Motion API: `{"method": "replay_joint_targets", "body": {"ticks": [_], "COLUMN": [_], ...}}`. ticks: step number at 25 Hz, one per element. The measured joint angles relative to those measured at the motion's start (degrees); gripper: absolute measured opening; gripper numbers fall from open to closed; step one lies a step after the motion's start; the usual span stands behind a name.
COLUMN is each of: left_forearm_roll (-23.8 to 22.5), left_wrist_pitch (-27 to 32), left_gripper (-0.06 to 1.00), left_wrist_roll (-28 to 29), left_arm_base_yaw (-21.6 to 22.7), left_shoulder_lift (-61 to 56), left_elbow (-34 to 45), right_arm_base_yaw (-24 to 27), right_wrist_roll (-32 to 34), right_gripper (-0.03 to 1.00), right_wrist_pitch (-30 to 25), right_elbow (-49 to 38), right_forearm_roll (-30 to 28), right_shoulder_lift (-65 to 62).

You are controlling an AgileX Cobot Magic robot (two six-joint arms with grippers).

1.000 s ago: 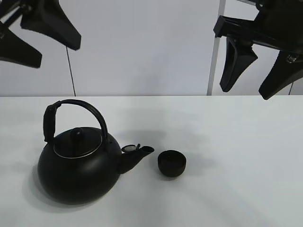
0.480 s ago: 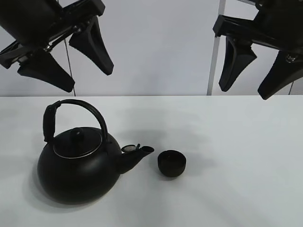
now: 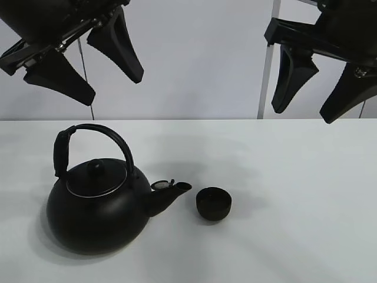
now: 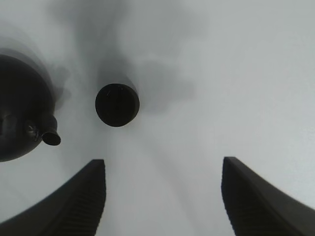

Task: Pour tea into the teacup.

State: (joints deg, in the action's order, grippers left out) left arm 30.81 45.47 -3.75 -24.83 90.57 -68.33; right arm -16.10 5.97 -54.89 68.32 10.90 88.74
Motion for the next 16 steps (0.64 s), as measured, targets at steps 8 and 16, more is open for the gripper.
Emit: {"method": "replay_joint_targets", "body": {"ticks": [8, 16], "left_forearm_roll": [0.0, 0.0], "left_wrist_pitch": [0.0, -0.3], "left_gripper": [0.53, 0.53], "left_wrist_roll": [0.0, 0.0], "left_arm_base_yaw": [0.0, 0.0], "left_shoulder_lift": [0.0, 0.0], "left_elbow": [0.0, -0.2], "right_arm_base_yaw": [0.0, 0.0], "right_wrist_roll": [0.0, 0.0], "right_gripper": [0.46, 0.46], "right_wrist_pitch": [0.9, 5.1], "right_elbow": [0.0, 0.0], "right_forearm_roll": [0.0, 0.0], "right_shoulder_lift": [0.0, 0.0]}}
